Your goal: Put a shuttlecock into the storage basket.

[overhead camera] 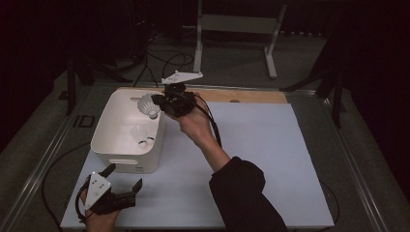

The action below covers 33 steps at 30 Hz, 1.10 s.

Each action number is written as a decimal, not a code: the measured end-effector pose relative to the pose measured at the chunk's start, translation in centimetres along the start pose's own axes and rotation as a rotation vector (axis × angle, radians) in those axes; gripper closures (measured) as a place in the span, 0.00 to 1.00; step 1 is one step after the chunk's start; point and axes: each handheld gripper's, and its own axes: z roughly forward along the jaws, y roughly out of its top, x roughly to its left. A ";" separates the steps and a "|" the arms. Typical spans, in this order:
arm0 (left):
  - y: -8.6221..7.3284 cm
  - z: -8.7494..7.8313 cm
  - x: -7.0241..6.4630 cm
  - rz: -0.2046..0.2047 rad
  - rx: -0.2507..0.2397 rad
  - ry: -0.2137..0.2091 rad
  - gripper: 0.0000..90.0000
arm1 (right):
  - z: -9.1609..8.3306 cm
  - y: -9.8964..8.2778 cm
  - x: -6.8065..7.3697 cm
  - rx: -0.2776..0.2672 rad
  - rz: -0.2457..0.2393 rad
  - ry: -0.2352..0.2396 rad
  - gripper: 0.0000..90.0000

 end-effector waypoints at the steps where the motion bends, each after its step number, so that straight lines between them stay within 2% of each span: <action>1: 0.0 0.0 0.0 0.000 0.000 0.000 0.00 | 0.0 0.0 0.1 0.000 0.000 0.001 0.99; 33: 0.0 -0.1 0.0 0.003 0.000 0.001 0.00 | 1.7 -0.2 2.3 0.027 -0.038 0.053 0.99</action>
